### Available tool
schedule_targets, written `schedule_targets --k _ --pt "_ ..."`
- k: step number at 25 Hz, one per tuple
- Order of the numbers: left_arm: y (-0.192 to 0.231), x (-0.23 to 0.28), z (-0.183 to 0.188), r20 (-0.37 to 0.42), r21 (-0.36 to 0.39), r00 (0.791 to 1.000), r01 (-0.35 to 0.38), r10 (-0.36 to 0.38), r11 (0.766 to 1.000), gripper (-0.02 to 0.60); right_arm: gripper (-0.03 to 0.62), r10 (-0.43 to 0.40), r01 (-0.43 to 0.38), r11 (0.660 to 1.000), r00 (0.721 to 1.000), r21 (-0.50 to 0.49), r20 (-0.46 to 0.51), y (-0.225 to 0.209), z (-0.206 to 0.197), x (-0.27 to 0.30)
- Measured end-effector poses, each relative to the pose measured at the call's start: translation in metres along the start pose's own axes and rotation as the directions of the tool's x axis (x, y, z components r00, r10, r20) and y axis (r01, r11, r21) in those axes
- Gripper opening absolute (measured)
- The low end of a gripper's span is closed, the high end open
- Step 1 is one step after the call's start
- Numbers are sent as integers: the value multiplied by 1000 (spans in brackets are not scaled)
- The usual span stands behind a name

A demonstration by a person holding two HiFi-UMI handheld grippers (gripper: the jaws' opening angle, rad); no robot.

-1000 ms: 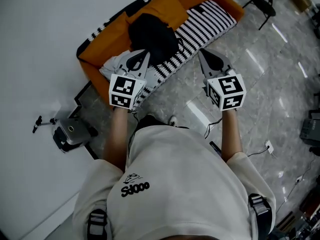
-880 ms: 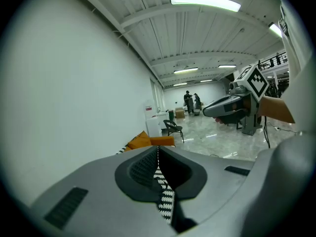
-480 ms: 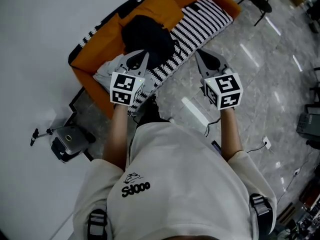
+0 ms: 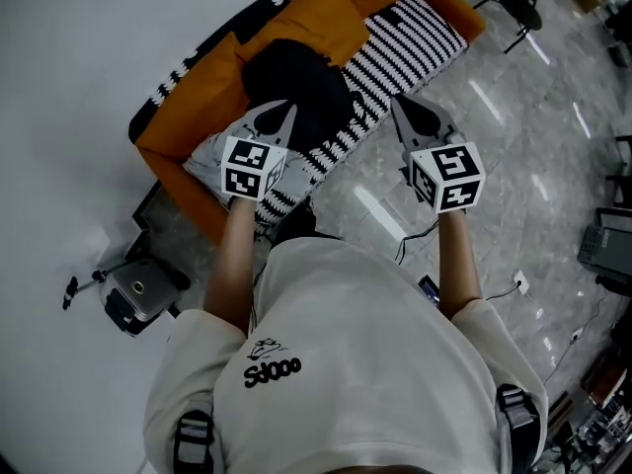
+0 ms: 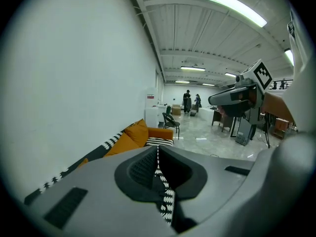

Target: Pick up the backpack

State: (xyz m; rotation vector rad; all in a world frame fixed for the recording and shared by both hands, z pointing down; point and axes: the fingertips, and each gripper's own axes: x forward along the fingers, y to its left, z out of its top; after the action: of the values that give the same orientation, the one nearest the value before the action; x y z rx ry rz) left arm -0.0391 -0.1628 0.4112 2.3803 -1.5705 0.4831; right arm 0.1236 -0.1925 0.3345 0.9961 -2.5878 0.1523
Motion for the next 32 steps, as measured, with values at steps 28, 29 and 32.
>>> schedule_targets --k 28,29,32 --pt "166 102 -71 -91 -178 995 30 -47 984 25 34 -15 29 997 983 75 -181 -10 -20 179" --pt "169 106 -75 -97 -180 994 37 -56 983 25 34 -18 34 996 982 80 -187 -9 -21 184" --pt "178 120 -92 -137 -154 988 48 -70 987 25 34 -26 47 994 979 98 -204 -9 -25 200"
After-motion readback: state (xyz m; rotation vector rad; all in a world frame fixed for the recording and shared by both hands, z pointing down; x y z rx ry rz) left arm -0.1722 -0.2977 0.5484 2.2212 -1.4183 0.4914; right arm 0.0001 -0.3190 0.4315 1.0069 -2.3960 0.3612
